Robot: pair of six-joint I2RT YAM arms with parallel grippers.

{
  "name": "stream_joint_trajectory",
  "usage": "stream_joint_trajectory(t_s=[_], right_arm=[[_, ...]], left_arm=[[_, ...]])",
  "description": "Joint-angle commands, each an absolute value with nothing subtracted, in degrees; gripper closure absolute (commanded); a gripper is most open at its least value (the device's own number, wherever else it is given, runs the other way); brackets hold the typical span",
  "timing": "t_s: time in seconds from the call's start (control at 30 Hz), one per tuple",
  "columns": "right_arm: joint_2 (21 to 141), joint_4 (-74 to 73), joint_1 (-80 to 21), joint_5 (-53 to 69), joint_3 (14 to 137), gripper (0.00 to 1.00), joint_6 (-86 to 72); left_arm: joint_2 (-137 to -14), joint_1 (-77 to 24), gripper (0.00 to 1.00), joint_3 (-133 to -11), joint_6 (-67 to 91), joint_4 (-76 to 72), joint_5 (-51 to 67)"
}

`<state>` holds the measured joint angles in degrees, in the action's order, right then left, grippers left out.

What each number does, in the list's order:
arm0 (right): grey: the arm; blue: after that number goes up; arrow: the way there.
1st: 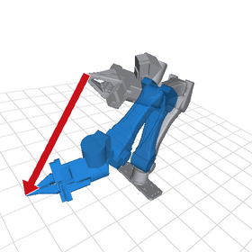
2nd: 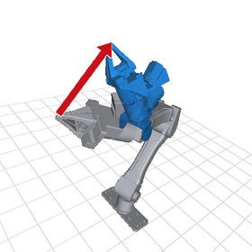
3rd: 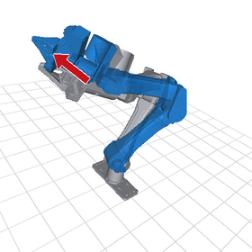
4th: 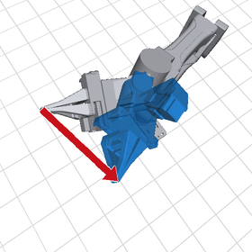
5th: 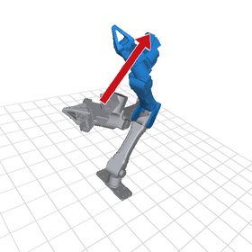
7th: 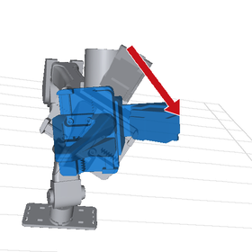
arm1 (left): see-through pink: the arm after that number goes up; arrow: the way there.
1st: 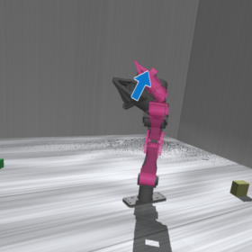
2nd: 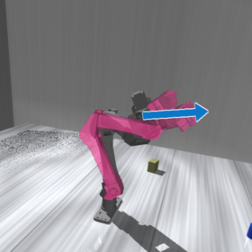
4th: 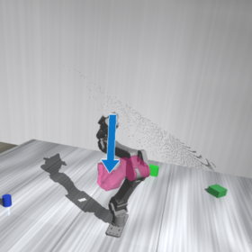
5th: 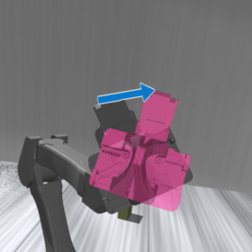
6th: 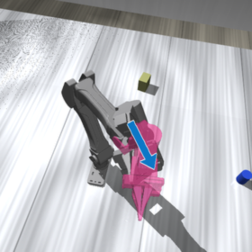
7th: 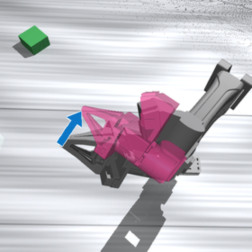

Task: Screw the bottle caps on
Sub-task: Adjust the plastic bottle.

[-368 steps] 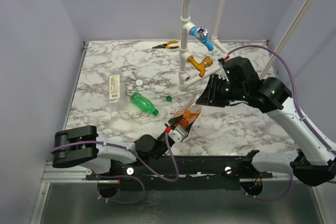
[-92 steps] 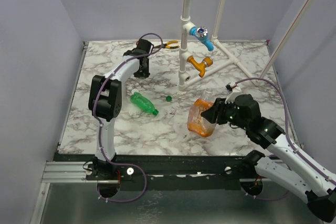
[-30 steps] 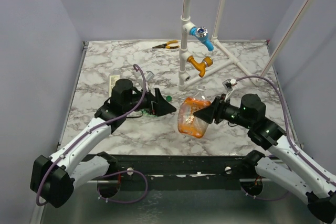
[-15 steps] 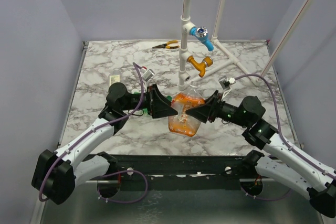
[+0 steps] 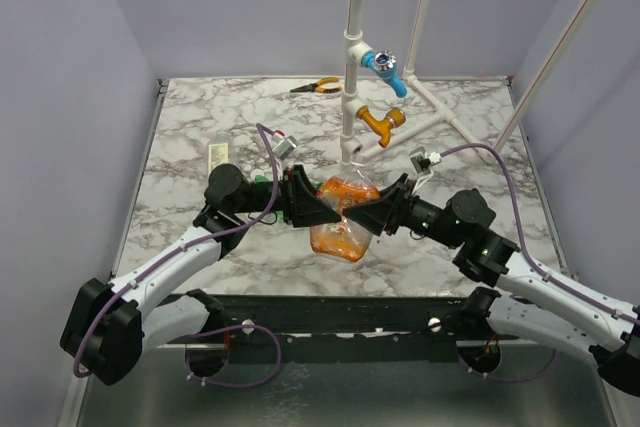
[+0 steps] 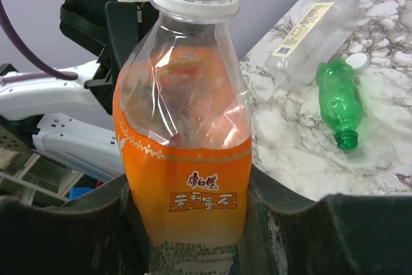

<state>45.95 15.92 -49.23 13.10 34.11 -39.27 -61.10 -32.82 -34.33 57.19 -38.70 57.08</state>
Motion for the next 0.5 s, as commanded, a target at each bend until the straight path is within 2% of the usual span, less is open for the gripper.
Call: stream_joint_trajectory(t_s=[0.0, 0.07, 0.1, 0.13, 0.2, 0.3, 0.37, 0.47], right_arm=[[48.8, 22.47, -52.05, 5.52, 34.66, 1.0, -36.23], [50.04, 20.57, -53.02, 4.14, 36.0, 0.95, -35.37], [50.13, 18.69, -53.04, 3.21, 36.9, 0.88, -35.34], [49.33, 17.06, -53.05, 2.26, 37.18, 0.75, -35.54], [46.25, 13.66, -53.0, 0.65, 37.17, 0.49, -35.61], [41.73, 3.13, -52.93, 0.63, 40.32, 0.26, -30.56], [40.59, -3.53, -52.91, 2.85, 42.93, 0.21, -28.29], [41.43, -9.21, -52.91, 9.3, 46.13, 0.2, -26.16]], left_arm=[[-60.78, -35.02, 0.66, -33.02, 57.43, -39.02, 57.15], [-60.36, -34.99, 0.87, -32.65, 56.71, -38.93, 56.74], [-60.02, -34.94, 0.93, -32.64, 55.8, -38.37, 56.67], [-59.41, -34.91, 1.0, -32.82, 54.58, -36.4, 56.65], [-58.42, -34.44, 1.0, -33.92, 50.99, -30.94, 57.06], [-57.3, -33.34, 1.0, -35.42, 48.05, -26.48, 59.37], [-56.8, -32.58, 1.0, -35.95, 47.77, -26.36, 61.2], [-56.09, -31.99, 1.0, -37.07, 46.38, -26.14, 64.05]])
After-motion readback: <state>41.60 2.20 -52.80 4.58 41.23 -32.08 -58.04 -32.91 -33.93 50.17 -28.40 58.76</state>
